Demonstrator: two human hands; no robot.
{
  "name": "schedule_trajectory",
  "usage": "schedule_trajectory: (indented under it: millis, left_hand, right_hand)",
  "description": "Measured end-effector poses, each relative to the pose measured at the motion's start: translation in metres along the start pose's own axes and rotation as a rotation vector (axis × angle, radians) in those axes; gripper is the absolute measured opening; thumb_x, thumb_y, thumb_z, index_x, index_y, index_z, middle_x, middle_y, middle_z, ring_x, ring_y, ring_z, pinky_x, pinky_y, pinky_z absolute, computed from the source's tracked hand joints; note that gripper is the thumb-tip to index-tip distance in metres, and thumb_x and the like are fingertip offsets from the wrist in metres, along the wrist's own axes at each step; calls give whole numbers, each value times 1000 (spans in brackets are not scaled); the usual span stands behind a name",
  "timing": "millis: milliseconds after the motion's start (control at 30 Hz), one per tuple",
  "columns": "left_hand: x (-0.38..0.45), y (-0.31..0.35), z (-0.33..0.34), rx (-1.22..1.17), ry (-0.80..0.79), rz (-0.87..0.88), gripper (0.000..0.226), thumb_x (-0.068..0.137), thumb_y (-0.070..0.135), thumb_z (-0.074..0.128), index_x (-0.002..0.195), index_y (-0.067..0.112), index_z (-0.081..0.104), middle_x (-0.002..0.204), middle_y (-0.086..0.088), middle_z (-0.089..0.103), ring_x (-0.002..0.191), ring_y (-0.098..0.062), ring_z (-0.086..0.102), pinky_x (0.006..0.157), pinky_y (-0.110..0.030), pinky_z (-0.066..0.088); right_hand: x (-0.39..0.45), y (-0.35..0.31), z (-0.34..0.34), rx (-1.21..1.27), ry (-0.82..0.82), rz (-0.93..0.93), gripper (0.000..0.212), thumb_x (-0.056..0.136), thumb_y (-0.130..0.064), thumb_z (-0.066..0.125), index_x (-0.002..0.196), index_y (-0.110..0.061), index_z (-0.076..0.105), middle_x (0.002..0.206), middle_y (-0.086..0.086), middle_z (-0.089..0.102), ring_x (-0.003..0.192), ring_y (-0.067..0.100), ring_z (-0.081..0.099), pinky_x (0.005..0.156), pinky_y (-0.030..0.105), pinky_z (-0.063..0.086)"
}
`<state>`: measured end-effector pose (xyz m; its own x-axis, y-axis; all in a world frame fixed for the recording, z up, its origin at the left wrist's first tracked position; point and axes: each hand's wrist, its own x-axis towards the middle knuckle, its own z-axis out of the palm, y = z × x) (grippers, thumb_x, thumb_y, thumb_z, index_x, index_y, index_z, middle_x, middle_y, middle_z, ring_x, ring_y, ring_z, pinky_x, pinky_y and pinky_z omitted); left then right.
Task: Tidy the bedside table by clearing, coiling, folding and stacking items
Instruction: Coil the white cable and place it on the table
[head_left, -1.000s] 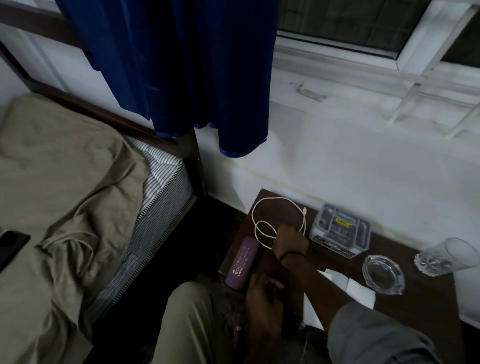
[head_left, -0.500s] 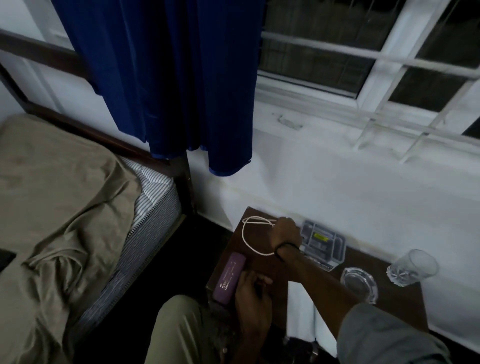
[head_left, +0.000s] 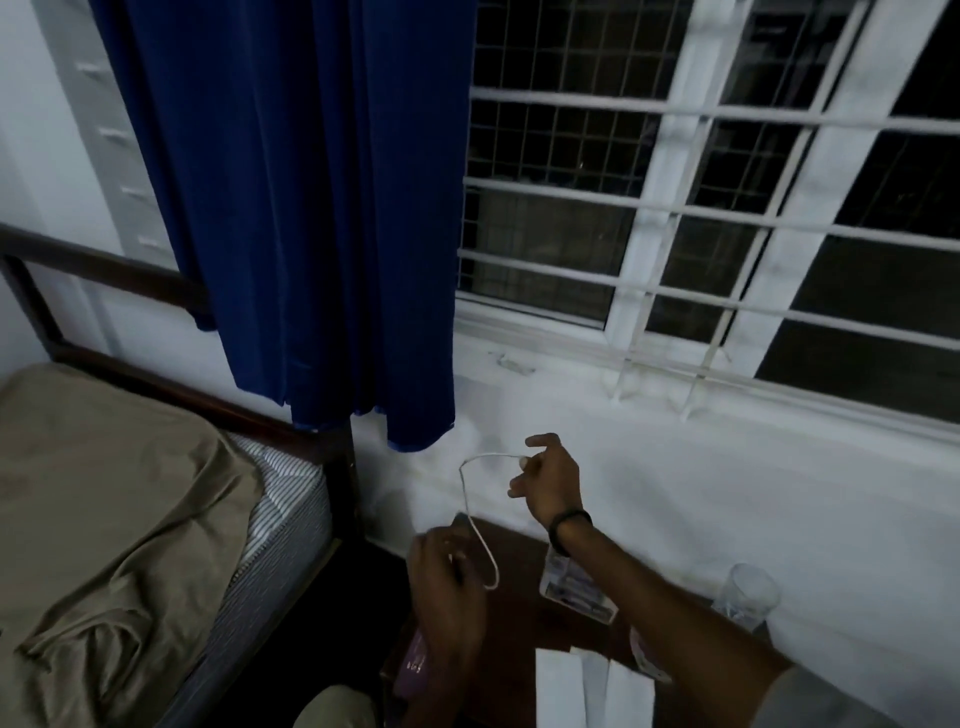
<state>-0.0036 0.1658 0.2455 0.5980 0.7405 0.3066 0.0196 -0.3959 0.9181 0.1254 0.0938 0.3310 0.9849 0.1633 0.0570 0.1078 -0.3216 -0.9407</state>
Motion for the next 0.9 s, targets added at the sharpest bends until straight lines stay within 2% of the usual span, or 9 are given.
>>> schedule_trajectory:
  millis: [67,133,267,400,500,567,667,833,900]
  left_hand:
    - [13,25,-4,38,16,24,35,86,11,60,118,25,55,123,1,53,116,-18,51,94,-33,44]
    - [27,55,-9,59,20,135,45,89,26,57,132,26,46,136,-1,46,128,-20,42,101,-36,37]
    - [46,118,-17,103,-5,353,52,92,35,48,142,33,38,145,6,43,133,-17,34,104,-41,32]
    - [40,165,-16,143,-122,510,36,95,27,53,128,41,54,123,16,60,120,-11,47,95,-37,37]
    - [23,191,-12,-117,-335,470,26,96,22,56,114,37,67,94,13,74,89,-4,66,81,-27,53]
    - [8,207,-12,-285,-456,398,26,95,15,57,111,29,72,78,6,75,69,-8,70,70,-22,56]
    - [-9,225,-6,-352,-578,372,20,93,12,60,103,20,76,74,1,76,64,-14,71,66,-23,59]
    - [-28,238,9,-361,-662,388,16,93,21,61,93,18,76,71,-1,75,63,-15,71,68,-34,62]
    - [-32,242,12,-388,-666,388,18,94,25,59,90,19,75,72,-2,75,67,-15,72,70,-34,62]
  right_hand:
    - [-20,-24,-18,57,-16,-107,31,87,14,45,113,-2,52,72,13,51,66,32,61,58,40,60]
    - [-37,-45,-37,94,-14,-205,29,89,13,47,111,-4,54,69,12,49,64,33,63,56,38,61]
    - [-74,-79,-77,158,-14,-350,20,95,4,50,109,-7,57,72,10,56,64,33,67,59,44,61]
    - [-100,-91,-120,127,34,-463,17,96,-4,51,105,-15,60,67,-3,61,64,24,70,63,45,61]
    - [-114,-91,-150,76,107,-514,17,97,-3,50,104,-15,61,76,3,62,69,24,69,65,40,62]
    - [-121,-87,-169,3,160,-547,21,95,1,51,104,-15,60,82,9,61,71,21,69,67,33,62]
    - [-125,-78,-198,-124,235,-554,28,89,7,58,103,-17,61,83,10,61,73,17,68,70,25,60]
    - [-130,-67,-228,-363,285,-530,31,86,-2,67,110,-22,66,93,1,59,78,5,64,72,8,51]
    - [-132,-65,-232,-489,259,-509,25,89,-6,64,109,-21,68,95,1,58,79,6,63,75,12,50]
